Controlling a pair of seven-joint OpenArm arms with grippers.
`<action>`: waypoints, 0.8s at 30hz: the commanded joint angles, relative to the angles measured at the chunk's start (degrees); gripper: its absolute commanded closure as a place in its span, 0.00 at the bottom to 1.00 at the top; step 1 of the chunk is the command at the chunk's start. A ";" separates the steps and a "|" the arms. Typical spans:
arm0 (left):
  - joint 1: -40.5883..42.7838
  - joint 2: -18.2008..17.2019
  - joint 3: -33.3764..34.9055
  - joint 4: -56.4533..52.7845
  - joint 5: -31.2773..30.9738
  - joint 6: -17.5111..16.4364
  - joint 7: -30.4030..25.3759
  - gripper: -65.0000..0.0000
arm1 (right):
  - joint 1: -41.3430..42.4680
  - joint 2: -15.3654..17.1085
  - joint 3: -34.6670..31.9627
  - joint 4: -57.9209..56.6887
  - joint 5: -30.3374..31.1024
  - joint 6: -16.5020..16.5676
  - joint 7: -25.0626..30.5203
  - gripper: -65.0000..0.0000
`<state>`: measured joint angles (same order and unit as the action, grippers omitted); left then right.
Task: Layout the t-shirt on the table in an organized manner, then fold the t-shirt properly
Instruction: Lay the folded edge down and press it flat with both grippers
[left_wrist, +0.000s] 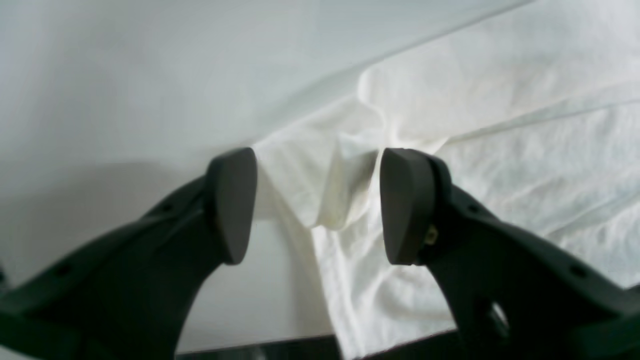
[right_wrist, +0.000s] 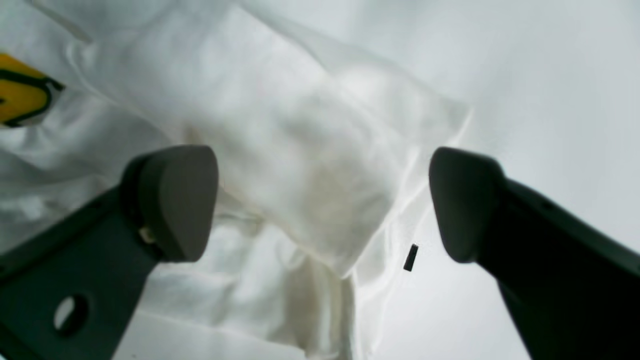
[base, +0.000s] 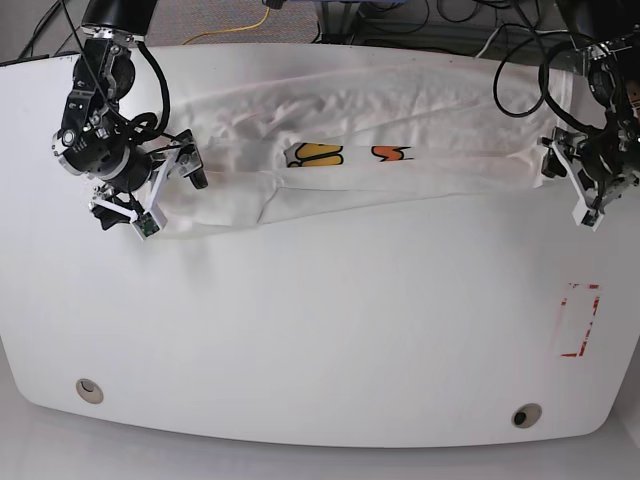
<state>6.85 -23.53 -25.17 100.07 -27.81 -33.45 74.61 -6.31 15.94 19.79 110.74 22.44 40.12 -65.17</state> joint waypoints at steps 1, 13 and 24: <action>-0.65 -1.92 -0.46 3.36 -0.36 0.00 0.25 0.44 | -0.07 1.07 2.41 3.50 0.29 -0.12 1.03 0.00; -2.06 -2.27 -0.55 13.29 -0.45 0.00 2.97 0.44 | 2.39 1.24 6.10 5.53 8.99 -0.12 -0.02 0.00; 2.60 -1.75 -0.63 13.99 -0.54 -0.44 2.80 0.60 | 5.03 -3.77 6.01 5.26 15.59 -0.12 -0.11 0.00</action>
<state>9.02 -24.34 -25.45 113.40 -28.23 -33.50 77.91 -1.52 12.38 25.69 115.18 36.86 39.90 -66.19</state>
